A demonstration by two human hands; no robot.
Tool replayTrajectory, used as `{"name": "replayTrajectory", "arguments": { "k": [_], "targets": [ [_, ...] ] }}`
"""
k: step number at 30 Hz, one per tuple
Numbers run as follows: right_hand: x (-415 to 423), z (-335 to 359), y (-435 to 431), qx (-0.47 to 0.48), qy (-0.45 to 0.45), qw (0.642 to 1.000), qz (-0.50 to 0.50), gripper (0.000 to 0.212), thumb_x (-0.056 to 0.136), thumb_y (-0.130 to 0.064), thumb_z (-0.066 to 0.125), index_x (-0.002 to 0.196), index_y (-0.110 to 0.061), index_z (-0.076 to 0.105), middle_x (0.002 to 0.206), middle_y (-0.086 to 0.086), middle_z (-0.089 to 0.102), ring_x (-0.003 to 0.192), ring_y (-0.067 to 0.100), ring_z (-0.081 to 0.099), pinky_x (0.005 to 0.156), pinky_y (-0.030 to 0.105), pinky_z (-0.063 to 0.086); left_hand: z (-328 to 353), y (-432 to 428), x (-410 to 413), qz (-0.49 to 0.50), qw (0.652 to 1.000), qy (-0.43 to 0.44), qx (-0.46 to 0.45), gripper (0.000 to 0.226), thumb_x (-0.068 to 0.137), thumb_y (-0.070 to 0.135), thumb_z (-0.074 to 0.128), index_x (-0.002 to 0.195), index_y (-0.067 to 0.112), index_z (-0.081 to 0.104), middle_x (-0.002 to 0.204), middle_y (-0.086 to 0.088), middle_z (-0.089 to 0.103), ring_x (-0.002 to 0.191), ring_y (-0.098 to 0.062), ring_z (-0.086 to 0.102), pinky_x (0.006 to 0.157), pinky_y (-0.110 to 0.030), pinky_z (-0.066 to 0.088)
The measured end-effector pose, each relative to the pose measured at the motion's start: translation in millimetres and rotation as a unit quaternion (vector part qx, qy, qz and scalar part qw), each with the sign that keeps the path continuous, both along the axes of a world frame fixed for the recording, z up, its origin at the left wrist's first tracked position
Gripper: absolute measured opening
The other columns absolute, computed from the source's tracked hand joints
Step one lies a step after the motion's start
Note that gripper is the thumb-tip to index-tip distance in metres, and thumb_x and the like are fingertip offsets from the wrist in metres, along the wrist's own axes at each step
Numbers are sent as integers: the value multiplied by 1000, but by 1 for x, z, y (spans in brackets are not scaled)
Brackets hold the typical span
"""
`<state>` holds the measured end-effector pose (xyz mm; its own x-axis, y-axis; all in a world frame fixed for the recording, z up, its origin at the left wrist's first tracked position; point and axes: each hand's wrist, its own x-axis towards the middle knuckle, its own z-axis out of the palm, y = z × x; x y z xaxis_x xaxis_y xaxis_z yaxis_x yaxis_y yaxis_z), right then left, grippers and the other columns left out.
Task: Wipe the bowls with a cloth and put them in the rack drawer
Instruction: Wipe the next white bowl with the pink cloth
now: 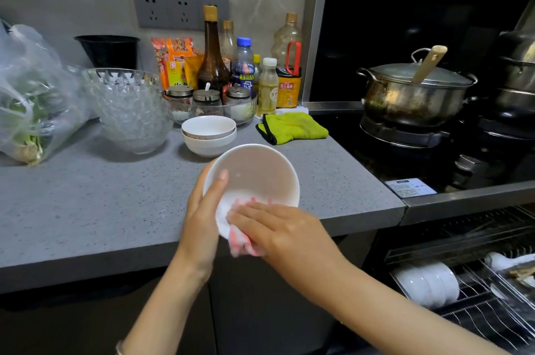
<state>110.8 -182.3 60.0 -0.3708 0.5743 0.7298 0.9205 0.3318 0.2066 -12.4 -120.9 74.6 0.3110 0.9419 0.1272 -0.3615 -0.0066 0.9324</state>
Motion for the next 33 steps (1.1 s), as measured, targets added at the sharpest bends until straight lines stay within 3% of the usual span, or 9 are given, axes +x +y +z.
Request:
{"name": "replayTrajectory", "arguments": {
  "k": [5, 8, 10, 17, 21, 24, 27, 29, 33],
  "targets": [
    [18, -5, -1, -5, -82, 996, -25, 19, 84, -18, 59, 94, -13, 74, 103, 2, 72, 99, 19, 67, 96, 32, 45, 12, 4, -15, -60, 993, 62, 83, 35, 80, 38, 58, 112, 27, 64, 102, 8, 72, 95, -6, 67, 69, -12, 50],
    [-3, -3, -1, -28, 19, 998, -45, 14, 81, -22, 61, 87, -22, 73, 90, -8, 73, 78, 10, 68, 66, 22, 52, 5, -6, -2, -34, 998, 20, 58, 34, 77, 29, 65, 112, 32, 62, 99, 8, 72, 88, -6, 68, 62, -16, 52],
    [-13, 1, -1, -41, 57, 995, -64, 14, 79, -20, 66, 90, -25, 74, 87, -12, 71, 71, 6, 66, 55, 17, 41, 1, -14, 7, -16, 1000, -6, 1, 27, 84, 24, 59, 111, 31, 61, 93, 2, 72, 79, -11, 69, 51, -22, 52],
    [24, -7, -8, -21, -99, 995, -8, 28, 90, -18, 48, 98, -11, 74, 109, 4, 72, 104, 18, 67, 101, 32, 42, 14, -4, -13, -66, 991, 85, 75, 23, 90, 28, 51, 108, 25, 64, 95, 12, 73, 86, 1, 66, 66, -8, 48],
    [9, -4, -8, -4, -63, 997, -51, 24, 85, -21, 54, 91, -14, 76, 98, 0, 74, 89, 14, 70, 88, 26, 43, 4, -11, -5, -42, 997, 51, 45, 44, 74, 37, 59, 117, 27, 61, 105, 3, 72, 98, -11, 67, 74, -23, 52],
    [-10, -2, -4, -31, 32, 997, -60, 25, 85, -21, 52, 95, -20, 75, 95, -8, 73, 78, 8, 68, 71, 23, 38, 0, -21, 9, -6, 1000, 14, -16, 31, 85, 27, 60, 116, 27, 60, 101, -5, 72, 90, -19, 69, 55, -26, 53],
    [2, -2, -2, -38, -13, 999, -11, 11, 85, -17, 65, 93, -18, 73, 98, -4, 73, 92, 12, 69, 73, 24, 51, 6, -13, 2, 10, 1000, 27, -4, 16, 94, 25, 51, 105, 27, 63, 88, 5, 73, 83, -9, 69, 61, -22, 55],
    [18, 4, -3, -31, -82, 996, 8, 17, 89, -17, 57, 87, -15, 73, 97, 0, 73, 95, 17, 69, 85, 32, 50, 13, -6, -9, -12, 998, 52, 39, 17, 95, 22, 48, 102, 25, 63, 82, 12, 72, 75, 4, 66, 61, -10, 49],
    [22, 7, -2, -24, -123, 992, -14, 27, 86, -19, 49, 85, -14, 76, 99, 1, 74, 95, 17, 70, 91, 30, 50, 12, -4, -12, -20, 995, 64, 68, 22, 91, 22, 52, 110, 28, 62, 96, 9, 71, 85, 1, 66, 65, -10, 49]
  ]
}}
